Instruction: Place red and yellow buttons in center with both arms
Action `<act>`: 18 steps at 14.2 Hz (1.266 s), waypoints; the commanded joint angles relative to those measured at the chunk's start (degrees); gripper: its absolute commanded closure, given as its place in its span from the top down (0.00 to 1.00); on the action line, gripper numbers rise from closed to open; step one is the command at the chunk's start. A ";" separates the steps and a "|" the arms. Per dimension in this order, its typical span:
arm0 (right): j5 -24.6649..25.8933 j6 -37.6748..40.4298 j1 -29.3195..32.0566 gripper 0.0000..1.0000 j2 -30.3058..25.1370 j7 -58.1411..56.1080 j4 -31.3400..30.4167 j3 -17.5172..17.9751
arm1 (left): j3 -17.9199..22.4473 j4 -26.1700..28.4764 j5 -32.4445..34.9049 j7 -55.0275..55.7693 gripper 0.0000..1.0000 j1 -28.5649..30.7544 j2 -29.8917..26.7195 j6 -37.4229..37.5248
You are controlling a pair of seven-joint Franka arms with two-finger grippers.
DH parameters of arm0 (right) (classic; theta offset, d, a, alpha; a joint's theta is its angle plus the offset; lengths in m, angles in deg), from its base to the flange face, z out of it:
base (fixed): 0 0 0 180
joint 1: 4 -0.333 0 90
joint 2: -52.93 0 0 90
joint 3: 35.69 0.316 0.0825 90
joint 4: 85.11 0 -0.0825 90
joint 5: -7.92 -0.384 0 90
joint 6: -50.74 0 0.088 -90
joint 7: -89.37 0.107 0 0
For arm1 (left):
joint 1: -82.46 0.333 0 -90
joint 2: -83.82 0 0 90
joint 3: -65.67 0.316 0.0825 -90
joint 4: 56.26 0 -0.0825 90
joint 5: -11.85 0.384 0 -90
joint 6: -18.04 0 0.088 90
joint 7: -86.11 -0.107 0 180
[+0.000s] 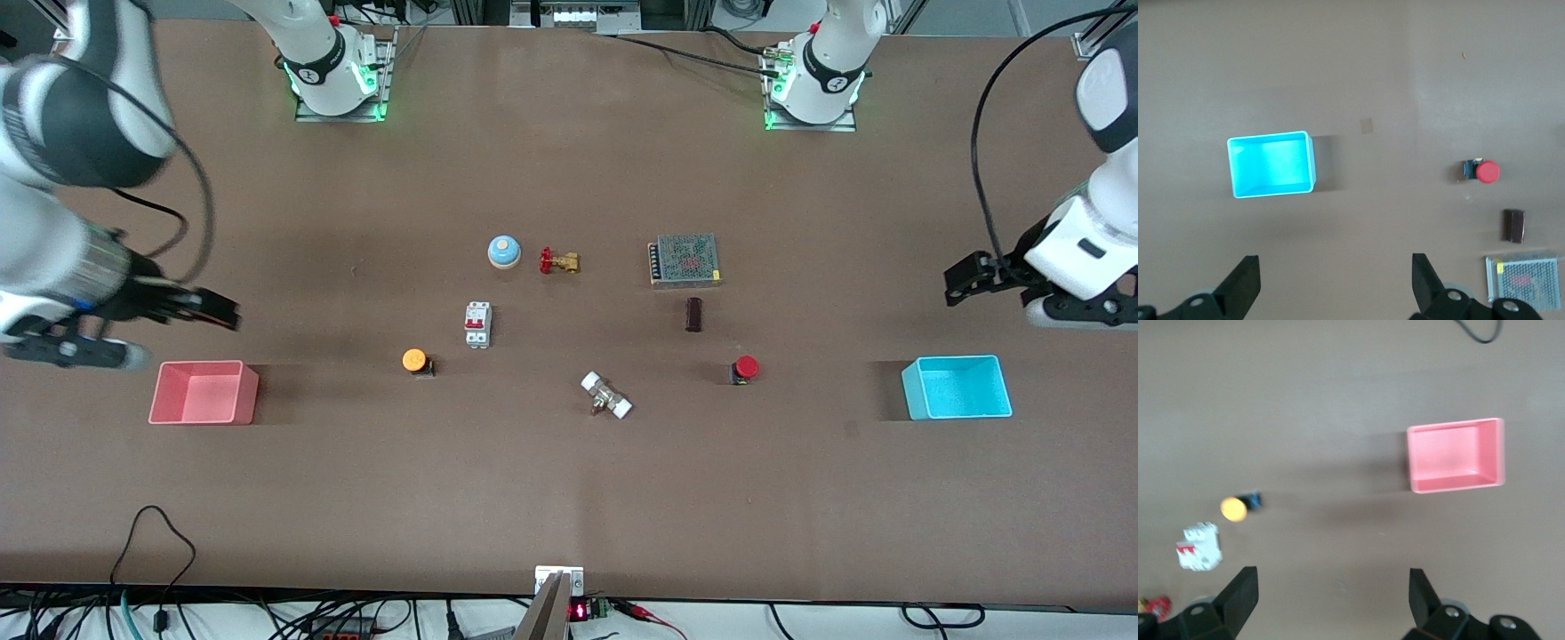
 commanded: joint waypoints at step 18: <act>4.42 5.15 4.42 1.00 -17.58 -7.17 -13.61 2.35 | 0.25 -2.64 -4.39 -4.05 1.00 2.58 -9.14 9.31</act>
